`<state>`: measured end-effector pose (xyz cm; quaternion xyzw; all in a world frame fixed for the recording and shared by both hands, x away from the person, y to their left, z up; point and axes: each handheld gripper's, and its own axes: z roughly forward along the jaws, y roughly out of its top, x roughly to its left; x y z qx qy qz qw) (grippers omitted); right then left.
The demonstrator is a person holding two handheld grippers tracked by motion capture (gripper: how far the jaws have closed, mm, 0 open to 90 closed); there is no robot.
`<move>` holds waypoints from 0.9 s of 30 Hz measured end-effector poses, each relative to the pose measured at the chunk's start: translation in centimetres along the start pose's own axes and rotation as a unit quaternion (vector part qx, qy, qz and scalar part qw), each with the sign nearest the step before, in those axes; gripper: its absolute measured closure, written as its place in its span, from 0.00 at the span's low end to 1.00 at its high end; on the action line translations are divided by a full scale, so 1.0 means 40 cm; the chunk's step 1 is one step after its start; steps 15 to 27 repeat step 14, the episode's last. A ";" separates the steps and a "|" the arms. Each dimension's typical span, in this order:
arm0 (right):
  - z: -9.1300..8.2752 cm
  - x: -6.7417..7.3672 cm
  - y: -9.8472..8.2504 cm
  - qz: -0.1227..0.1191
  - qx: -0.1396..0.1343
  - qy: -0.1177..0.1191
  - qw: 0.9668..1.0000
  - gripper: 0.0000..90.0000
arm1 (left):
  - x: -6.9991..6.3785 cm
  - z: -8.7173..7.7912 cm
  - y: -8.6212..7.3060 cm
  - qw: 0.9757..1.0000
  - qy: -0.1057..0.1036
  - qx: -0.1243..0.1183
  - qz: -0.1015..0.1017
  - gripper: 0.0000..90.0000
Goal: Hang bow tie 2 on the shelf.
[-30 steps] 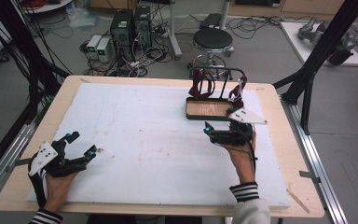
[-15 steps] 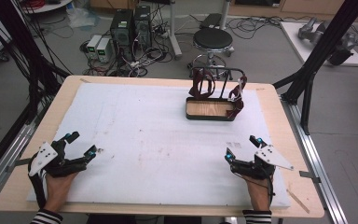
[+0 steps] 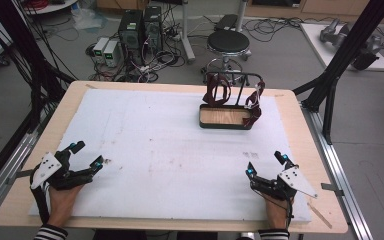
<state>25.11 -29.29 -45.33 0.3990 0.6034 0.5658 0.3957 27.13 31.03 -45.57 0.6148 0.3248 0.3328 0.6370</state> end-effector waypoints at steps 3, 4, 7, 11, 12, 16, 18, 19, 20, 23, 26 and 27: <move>-0.001 0.000 -0.001 0.003 -0.001 -0.002 1.000 0.01 | 0.000 0.000 0.000 1.000 0.000 0.000 0.000 0.15; -0.001 -0.001 -0.001 0.004 -0.003 -0.003 1.000 0.01 | 0.000 0.000 0.000 1.000 0.000 0.000 0.000 0.15; -0.003 -0.003 -0.003 0.004 -0.008 -0.001 1.000 0.01 | 0.000 0.000 0.000 1.000 0.000 0.001 0.000 0.15; -0.001 -0.002 -0.003 0.005 -0.002 0.003 1.000 0.01 | 0.000 0.000 0.000 1.000 0.000 0.000 0.000 0.15; 0.000 -0.003 -0.002 0.005 -0.002 0.005 1.000 0.01 | 0.000 0.000 0.000 1.000 0.000 0.000 0.000 0.15; 0.000 -0.003 -0.002 0.006 -0.003 0.003 1.000 0.01 | 0.001 0.000 0.000 1.000 0.001 -0.001 -0.002 0.15; 0.000 -0.003 -0.002 0.006 -0.003 0.003 1.000 0.01 | 0.001 0.000 0.000 1.000 0.001 -0.001 -0.002 0.15; 0.000 -0.003 -0.002 0.006 -0.003 0.003 1.000 0.01 | 0.001 0.000 0.000 1.000 0.001 -0.001 -0.002 0.15; 0.000 -0.003 -0.002 0.006 -0.003 0.003 1.000 0.01 | 0.001 0.000 0.000 1.000 0.001 -0.001 -0.002 0.15; 0.000 -0.003 -0.002 0.006 -0.003 0.003 1.000 0.01 | 0.001 0.000 0.000 1.000 0.001 -0.001 -0.002 0.15; 0.000 -0.003 -0.002 0.006 -0.003 0.003 1.000 0.01 | 0.001 0.000 0.000 1.000 0.001 -0.001 -0.002 0.15; 0.000 -0.003 -0.002 0.006 -0.003 0.003 1.000 0.01 | 0.001 0.000 0.000 1.000 0.001 -0.001 -0.002 0.15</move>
